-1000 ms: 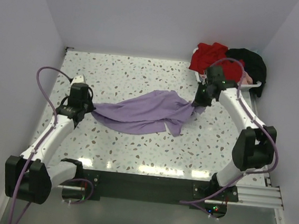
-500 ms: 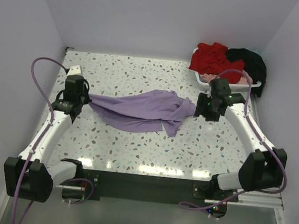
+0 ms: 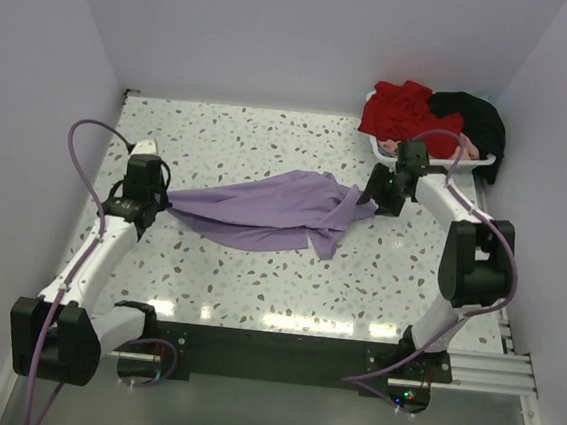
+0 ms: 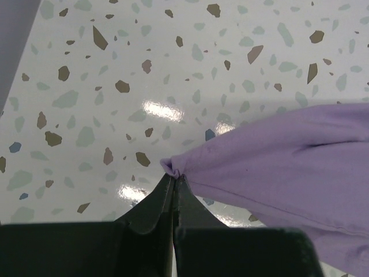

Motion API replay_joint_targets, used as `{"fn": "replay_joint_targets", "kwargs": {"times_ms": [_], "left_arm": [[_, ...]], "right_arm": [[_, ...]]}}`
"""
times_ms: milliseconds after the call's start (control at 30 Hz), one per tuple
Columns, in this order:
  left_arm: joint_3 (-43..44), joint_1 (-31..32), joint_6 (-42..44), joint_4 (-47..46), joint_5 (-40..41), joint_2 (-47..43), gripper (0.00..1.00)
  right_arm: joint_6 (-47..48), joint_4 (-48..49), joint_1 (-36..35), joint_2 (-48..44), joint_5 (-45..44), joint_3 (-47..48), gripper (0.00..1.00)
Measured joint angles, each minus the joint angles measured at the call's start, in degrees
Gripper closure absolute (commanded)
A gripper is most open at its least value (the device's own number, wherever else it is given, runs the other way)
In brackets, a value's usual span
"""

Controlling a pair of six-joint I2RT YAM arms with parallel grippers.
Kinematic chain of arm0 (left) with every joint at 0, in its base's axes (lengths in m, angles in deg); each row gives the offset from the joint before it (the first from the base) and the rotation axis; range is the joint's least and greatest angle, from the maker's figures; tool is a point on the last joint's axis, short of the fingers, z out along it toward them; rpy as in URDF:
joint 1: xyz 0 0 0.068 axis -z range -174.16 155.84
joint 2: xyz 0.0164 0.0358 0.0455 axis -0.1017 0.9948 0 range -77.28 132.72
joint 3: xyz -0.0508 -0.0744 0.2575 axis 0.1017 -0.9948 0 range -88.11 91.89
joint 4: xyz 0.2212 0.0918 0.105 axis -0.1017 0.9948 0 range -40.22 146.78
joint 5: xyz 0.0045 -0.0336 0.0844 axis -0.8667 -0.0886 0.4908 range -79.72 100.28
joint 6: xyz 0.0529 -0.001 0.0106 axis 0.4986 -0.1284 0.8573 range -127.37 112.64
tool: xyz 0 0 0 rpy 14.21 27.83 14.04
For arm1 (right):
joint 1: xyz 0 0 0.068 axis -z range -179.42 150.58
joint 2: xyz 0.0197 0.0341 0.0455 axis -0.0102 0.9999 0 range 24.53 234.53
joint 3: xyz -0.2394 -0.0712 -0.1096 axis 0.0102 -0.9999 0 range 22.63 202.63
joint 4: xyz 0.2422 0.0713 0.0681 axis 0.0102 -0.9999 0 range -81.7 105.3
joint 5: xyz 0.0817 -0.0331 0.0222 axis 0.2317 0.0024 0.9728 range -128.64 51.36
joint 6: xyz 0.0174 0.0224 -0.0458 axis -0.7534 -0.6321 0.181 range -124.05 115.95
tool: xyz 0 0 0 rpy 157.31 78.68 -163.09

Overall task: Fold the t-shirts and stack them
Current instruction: Flatten the tshirt out

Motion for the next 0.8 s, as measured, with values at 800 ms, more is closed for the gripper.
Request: {"fn": "replay_joint_targets", "kwargs": {"times_ms": [800], "left_arm": [[-0.1,-0.2,0.3,-0.7,-1.8,5.0,1.00]], "right_arm": [[-5.4,8.3,-0.1,17.5,5.0,13.4,0.71]]}}
